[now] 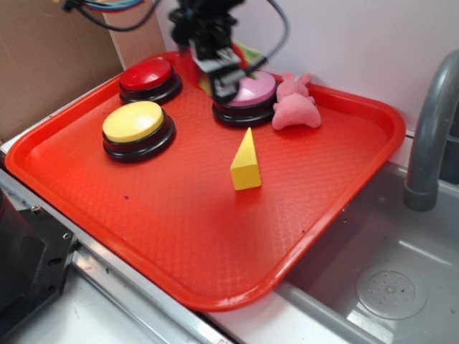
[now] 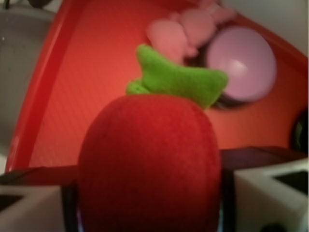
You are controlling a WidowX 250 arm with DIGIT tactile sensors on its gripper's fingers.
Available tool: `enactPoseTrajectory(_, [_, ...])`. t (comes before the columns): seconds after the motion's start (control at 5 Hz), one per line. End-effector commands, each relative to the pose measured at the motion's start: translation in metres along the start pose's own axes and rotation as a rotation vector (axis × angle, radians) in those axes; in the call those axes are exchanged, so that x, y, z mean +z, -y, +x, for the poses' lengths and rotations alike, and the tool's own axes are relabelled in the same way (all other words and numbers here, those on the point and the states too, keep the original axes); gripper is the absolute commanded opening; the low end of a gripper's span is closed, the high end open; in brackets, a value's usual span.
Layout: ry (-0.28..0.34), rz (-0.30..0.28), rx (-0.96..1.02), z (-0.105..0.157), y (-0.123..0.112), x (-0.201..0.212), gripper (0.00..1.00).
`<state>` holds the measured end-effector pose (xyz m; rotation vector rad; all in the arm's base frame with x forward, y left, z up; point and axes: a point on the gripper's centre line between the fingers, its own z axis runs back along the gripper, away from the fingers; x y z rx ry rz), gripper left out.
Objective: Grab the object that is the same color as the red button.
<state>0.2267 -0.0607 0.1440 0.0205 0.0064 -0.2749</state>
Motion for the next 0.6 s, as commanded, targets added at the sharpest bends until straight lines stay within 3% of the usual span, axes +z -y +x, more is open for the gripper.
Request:
enactPoseTrajectory(0.0, [0.023, 0.017, 0.241, -0.0473, -0.0340, 0.0134, 0.00])
enactPoseTrajectory(0.4, [0.030, 0.123, 0.278, -0.0487, -0.0321, 0.0182, 0.00])
